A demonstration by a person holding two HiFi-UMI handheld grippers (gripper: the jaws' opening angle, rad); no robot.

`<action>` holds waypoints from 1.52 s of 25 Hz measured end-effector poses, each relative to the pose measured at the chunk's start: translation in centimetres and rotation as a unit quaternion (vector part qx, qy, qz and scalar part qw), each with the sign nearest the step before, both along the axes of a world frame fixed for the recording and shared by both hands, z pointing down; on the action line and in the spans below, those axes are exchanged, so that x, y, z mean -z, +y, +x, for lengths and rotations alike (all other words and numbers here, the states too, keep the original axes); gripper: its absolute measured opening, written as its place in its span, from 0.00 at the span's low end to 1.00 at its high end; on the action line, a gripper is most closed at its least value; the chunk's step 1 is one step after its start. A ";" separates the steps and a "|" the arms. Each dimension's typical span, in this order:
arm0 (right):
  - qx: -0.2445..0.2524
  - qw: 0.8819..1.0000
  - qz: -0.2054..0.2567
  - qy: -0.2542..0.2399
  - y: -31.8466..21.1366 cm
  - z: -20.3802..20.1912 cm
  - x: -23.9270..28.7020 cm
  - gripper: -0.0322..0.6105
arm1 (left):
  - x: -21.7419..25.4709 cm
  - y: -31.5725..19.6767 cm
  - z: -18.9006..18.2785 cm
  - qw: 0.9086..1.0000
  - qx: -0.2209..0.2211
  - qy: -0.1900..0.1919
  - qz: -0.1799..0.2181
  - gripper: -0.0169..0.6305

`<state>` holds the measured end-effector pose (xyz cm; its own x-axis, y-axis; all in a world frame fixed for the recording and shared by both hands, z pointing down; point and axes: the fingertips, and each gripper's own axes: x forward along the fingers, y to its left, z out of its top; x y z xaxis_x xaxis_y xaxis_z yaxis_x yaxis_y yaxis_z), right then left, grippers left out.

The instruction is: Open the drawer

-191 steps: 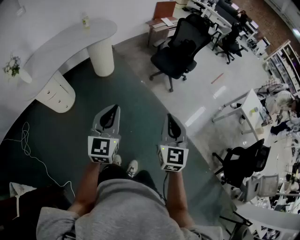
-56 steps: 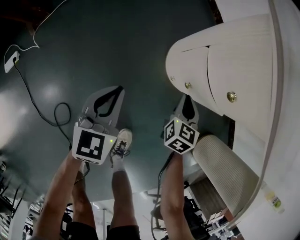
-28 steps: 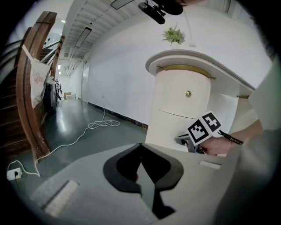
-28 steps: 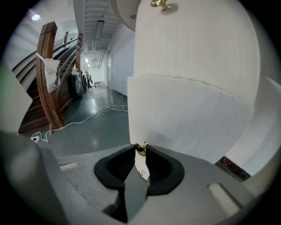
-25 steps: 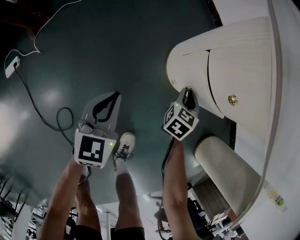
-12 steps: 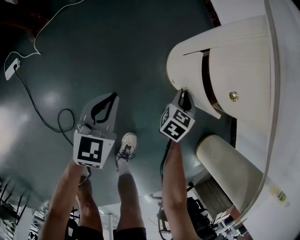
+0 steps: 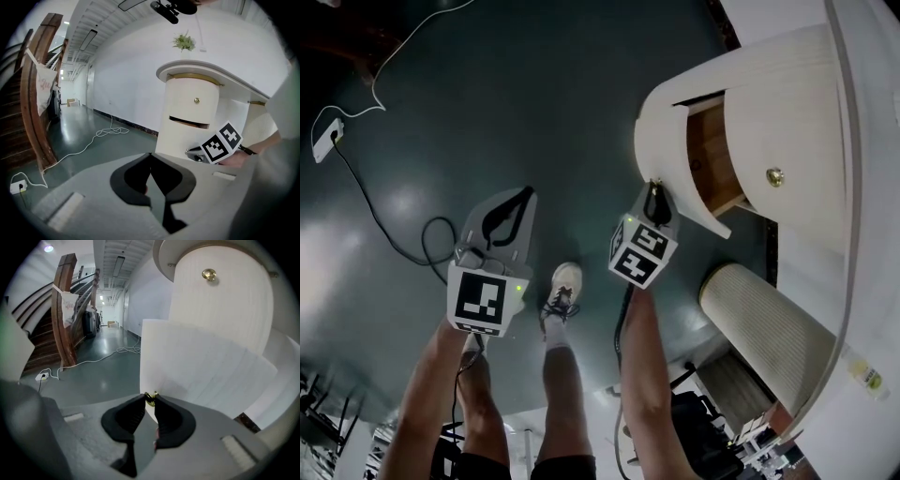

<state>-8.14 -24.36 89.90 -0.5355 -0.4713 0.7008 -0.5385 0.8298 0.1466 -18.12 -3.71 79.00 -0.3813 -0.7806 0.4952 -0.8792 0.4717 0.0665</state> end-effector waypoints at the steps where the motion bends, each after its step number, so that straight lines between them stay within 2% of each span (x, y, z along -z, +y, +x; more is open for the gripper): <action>1: 0.000 1.000 0.000 0.000 0.4 0.1 0.0 0.16 | 0.1 0.3 0.0 1.000 -0.002 0.000 -0.002 0.04; 31: 0.006 1.000 -0.014 0.007 13.1 1.5 -0.5 0.15 | -0.4 9.9 0.6 1.000 -0.012 -0.005 -0.003 0.04; 38: -0.004 1.000 -0.014 0.010 14.0 2.0 -0.6 0.15 | -0.6 11.4 0.2 1.000 -0.012 -0.003 -0.006 0.04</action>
